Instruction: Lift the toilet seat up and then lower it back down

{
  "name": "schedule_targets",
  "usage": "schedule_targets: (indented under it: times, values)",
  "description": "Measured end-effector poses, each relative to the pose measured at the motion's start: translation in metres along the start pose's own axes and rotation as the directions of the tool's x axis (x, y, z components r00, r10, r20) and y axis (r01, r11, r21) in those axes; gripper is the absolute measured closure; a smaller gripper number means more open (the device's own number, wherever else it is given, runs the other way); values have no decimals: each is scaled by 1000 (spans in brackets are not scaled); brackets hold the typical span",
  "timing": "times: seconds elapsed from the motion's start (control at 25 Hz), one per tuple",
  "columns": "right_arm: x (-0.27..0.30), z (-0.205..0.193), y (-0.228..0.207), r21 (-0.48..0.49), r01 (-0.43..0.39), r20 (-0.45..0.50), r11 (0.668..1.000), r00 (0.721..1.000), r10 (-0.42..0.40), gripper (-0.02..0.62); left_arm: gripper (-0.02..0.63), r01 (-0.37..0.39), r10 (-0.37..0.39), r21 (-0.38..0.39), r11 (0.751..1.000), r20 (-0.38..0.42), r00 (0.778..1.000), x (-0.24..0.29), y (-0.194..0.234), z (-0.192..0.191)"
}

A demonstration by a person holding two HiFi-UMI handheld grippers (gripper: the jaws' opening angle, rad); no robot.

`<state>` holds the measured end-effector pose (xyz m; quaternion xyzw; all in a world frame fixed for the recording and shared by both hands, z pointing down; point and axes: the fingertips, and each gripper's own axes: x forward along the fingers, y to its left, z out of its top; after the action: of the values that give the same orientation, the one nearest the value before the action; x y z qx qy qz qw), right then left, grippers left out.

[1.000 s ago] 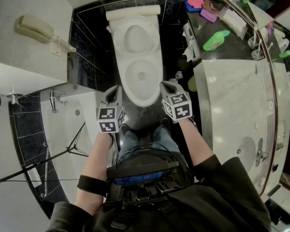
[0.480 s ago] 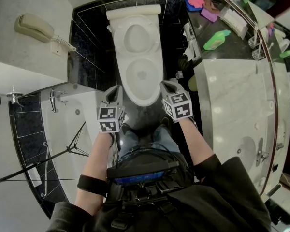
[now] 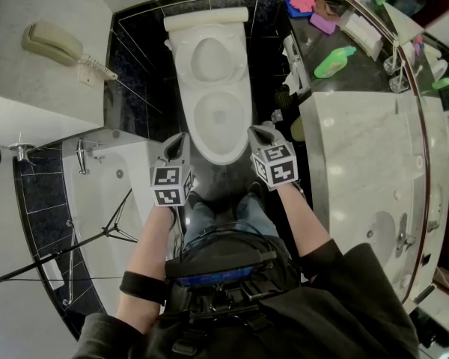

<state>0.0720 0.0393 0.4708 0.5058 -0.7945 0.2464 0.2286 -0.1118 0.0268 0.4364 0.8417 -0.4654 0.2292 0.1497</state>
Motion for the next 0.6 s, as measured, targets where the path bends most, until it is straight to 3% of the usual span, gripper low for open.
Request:
schedule_targets:
  times: [0.6]
  values:
    - [2, -3, 0, 3, 2, -5, 1000, 1000, -2, 586, 598, 4, -4, 2, 1000, -2, 1000, 1, -1, -2]
